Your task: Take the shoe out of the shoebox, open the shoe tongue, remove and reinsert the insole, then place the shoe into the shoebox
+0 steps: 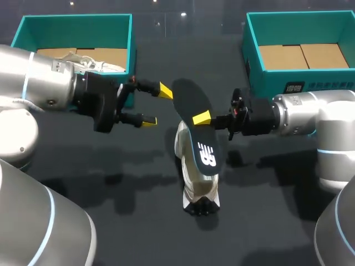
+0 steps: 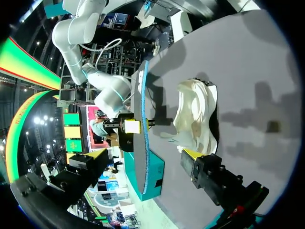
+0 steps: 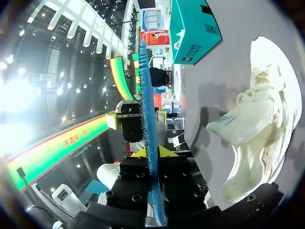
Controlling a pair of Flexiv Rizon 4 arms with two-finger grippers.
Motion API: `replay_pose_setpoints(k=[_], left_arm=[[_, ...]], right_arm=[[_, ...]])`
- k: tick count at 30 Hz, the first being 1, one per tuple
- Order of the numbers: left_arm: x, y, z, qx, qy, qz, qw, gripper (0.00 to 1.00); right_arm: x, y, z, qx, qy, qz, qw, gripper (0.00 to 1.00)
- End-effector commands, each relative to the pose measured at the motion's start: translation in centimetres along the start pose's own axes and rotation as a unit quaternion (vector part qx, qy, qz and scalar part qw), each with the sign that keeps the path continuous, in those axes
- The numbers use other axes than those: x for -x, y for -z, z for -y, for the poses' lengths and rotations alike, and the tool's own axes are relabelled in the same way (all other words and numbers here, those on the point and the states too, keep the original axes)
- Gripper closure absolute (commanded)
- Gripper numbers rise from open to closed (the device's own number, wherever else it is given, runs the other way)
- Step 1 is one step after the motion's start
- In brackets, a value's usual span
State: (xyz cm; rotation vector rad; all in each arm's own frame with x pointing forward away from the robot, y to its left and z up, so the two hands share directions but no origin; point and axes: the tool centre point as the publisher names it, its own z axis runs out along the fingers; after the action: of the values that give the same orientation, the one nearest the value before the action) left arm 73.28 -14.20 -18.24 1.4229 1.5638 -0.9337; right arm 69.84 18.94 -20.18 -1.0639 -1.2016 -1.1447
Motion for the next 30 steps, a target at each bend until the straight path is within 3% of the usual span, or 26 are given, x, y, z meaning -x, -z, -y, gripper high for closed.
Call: replay_pose_setpoints(k=[1, 3, 7, 17, 19, 30], left_arm=[[-0.7, -0.7, -0.1, 0.018, 0.009, 0.047, 0.999, 0.0], [-1.0, -1.0, -0.5, 0.016, 0.012, 0.064, 0.998, 0.0], [-1.0, -1.4, -1.5, 0.057, 0.017, 0.117, 0.991, 0.0], [-1.0, -1.4, -1.5, 0.057, 0.017, 0.117, 0.991, 0.0], [-1.3, -2.5, -1.8, 0.054, 0.02, 0.118, 0.991, 0.0], [-0.6, -4.8, -2.3, 0.055, 0.028, 0.138, 0.989, 0.0]], right_arm=[[-0.2, 0.0, 0.1, 0.003, 0.008, -0.009, 1.0, 1.0], [-0.3, 0.1, 0.2, 0.012, 0.015, -0.012, 1.0, 1.0], [-0.6, 0.1, 0.2, 0.034, 0.01, -0.03, 0.999, 1.0], [-0.6, 0.1, 0.2, 0.034, 0.01, -0.03, 0.999, 1.0], [-0.6, 0.1, 0.2, 0.034, 0.01, -0.03, 0.999, 1.0], [-1.2, -1.5, -1.4, 0.093, -0.007, 0.019, 0.995, 1.0]])
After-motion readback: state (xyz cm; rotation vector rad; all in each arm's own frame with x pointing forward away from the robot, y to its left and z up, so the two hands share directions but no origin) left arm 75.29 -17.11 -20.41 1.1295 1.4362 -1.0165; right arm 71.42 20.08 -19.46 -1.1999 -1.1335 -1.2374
